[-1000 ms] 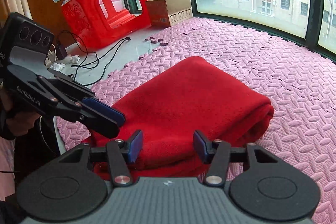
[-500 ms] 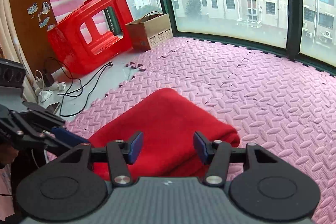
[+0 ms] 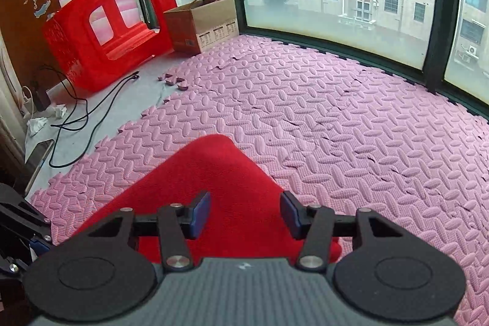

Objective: Fold clothes

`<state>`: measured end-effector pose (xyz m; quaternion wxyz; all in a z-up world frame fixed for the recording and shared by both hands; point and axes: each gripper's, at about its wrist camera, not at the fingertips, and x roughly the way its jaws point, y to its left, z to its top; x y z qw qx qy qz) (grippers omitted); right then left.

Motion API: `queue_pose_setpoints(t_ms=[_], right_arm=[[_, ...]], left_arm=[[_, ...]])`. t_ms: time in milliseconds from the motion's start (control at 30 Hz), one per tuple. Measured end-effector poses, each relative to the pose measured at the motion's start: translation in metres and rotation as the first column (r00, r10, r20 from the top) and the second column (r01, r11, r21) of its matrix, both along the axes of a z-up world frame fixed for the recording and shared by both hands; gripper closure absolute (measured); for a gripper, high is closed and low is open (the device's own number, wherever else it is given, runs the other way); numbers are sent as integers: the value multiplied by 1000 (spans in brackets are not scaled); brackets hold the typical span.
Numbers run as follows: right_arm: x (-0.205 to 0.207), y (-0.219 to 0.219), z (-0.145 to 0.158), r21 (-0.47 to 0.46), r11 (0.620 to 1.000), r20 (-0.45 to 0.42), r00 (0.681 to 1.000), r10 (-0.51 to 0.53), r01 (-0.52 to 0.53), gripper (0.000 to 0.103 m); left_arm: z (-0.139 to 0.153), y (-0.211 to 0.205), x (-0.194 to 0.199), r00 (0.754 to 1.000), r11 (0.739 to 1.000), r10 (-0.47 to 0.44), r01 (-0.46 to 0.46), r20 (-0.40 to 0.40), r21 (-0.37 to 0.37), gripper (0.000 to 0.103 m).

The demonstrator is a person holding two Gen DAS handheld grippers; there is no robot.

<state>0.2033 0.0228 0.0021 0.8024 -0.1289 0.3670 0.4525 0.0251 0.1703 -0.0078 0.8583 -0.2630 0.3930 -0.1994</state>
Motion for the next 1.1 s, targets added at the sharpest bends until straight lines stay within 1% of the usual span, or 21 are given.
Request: queue_pose_setpoints(t_ms=[67, 167, 267, 333, 400, 467, 567, 667, 767, 900, 1000, 1100], right_arm=[[2, 19, 0, -12, 999, 4, 999, 44, -44, 51], [8, 49, -13, -53, 995, -7, 996, 85, -86, 51], [12, 67, -26, -76, 993, -6, 996, 91, -91, 51], [13, 70, -29, -77, 993, -6, 996, 89, -89, 51], [13, 66, -26, -66, 994, -11, 996, 83, -84, 51], [9, 54, -13, -33, 997, -13, 997, 74, -75, 51], [-3, 33, 4, -29, 997, 2, 997, 75, -75, 51], [-17, 14, 9, -45, 997, 5, 998, 68, -68, 51], [-31, -4, 6, -59, 996, -5, 998, 67, -67, 51], [-53, -27, -4, -44, 997, -21, 998, 66, -67, 51], [-70, -38, -12, -37, 997, -7, 997, 72, -72, 50], [-85, -45, -23, -28, 997, 33, 997, 72, -71, 50]], left_arm=[[2, -1, -1, 1000, 1000, 8, -8, 9, 11, 68], [-2, 2, -2, 1000, 1000, 27, -27, -1, 4, 68], [-8, 8, -6, 998, 998, 54, -55, -15, -20, 68], [-9, 10, -7, 998, 998, 61, -62, -17, -28, 68], [-5, 12, -8, 998, 997, 63, -64, -10, -36, 68], [1, 13, -9, 998, 997, 68, -67, 4, -48, 67], [13, 12, -7, 996, 996, 77, -74, 49, -57, 65], [13, 11, 3, 995, 996, 77, -74, 60, -49, 65], [6, 10, 12, 996, 997, 73, -72, 45, -22, 65], [-7, 17, 14, 996, 996, 94, -94, -3, 3, 68], [-14, 23, 11, 994, 994, 110, -110, -21, 7, 77], [-19, 23, 10, 993, 993, 114, -114, -28, 16, 81]])
